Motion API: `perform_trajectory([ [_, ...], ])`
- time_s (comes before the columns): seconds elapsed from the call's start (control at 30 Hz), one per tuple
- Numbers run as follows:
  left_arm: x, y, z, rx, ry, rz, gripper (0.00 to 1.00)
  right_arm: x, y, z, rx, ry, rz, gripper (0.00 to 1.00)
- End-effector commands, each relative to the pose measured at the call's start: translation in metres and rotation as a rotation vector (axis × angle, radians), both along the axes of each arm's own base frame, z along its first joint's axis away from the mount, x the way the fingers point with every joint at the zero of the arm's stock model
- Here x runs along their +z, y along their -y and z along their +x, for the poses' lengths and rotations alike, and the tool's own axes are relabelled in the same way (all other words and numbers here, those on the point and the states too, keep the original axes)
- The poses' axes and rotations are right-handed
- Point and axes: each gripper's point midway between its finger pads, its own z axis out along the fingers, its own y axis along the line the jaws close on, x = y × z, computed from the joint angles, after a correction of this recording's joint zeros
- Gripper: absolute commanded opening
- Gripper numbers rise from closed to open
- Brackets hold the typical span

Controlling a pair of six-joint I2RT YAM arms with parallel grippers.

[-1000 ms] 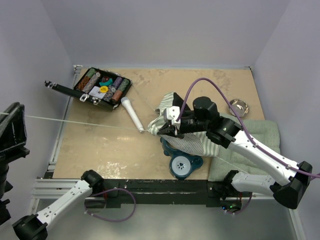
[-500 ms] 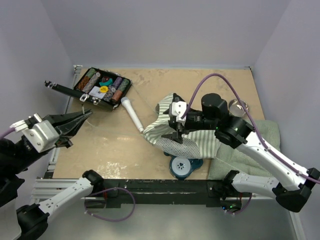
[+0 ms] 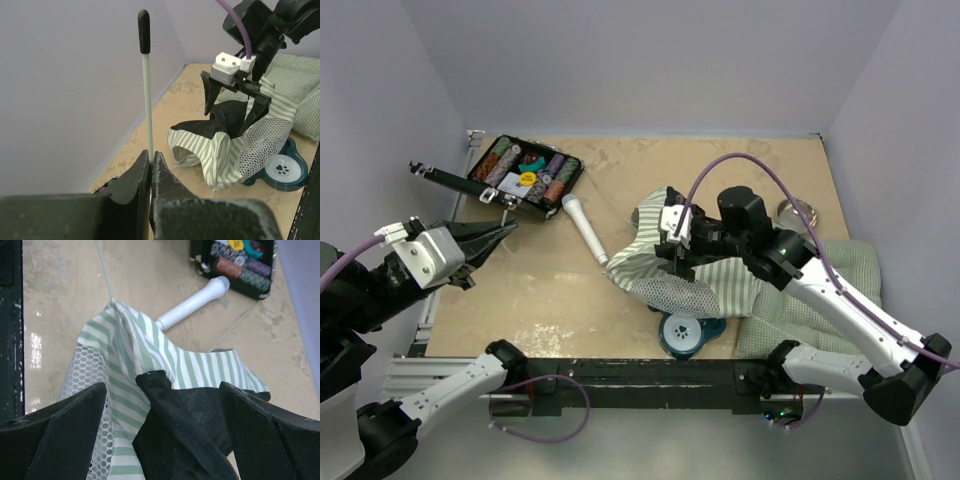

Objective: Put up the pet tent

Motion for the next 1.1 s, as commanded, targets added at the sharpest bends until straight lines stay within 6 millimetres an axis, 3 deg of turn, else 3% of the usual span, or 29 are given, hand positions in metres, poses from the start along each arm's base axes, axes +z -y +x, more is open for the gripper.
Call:
perform_trajectory([
  [0.0,-0.027,0.003,0.009,0.01,-0.085,0.086,0.0,-0.032,-0.008,-0.004,0.094,-0.015,-0.064,0.98],
  [0.2,-0.036,0.007,0.007,-0.025,-0.089,0.119,0.0,-0.049,-0.023,-0.003,0.146,-0.041,-0.037,0.92],
  [0.4,-0.041,0.01,0.004,-0.049,-0.101,0.135,0.0,-0.046,-0.035,-0.01,0.214,-0.071,0.011,0.86],
  [0.6,-0.046,0.017,0.0,-0.092,-0.133,0.141,0.0,-0.052,-0.045,-0.016,0.249,-0.139,0.051,0.54],
  [0.67,-0.051,0.023,-0.002,-0.125,-0.169,0.145,0.0,-0.049,-0.05,-0.015,0.252,-0.149,0.074,0.3],
  [0.73,-0.061,0.032,-0.005,-0.178,-0.226,0.159,0.0,-0.042,-0.055,-0.012,0.257,-0.149,0.089,0.06],
  [0.77,-0.07,0.038,-0.007,-0.211,-0.271,0.171,0.0,-0.038,-0.056,-0.011,0.263,-0.148,0.093,0.0],
  [0.97,-0.108,0.066,-0.005,-0.328,-0.465,0.194,0.0,0.017,-0.072,-0.019,0.347,-0.157,0.192,0.0],
  [1.07,-0.107,0.078,0.0,-0.371,-0.49,0.183,0.0,0.045,-0.077,-0.029,0.389,-0.132,0.242,0.0],
])
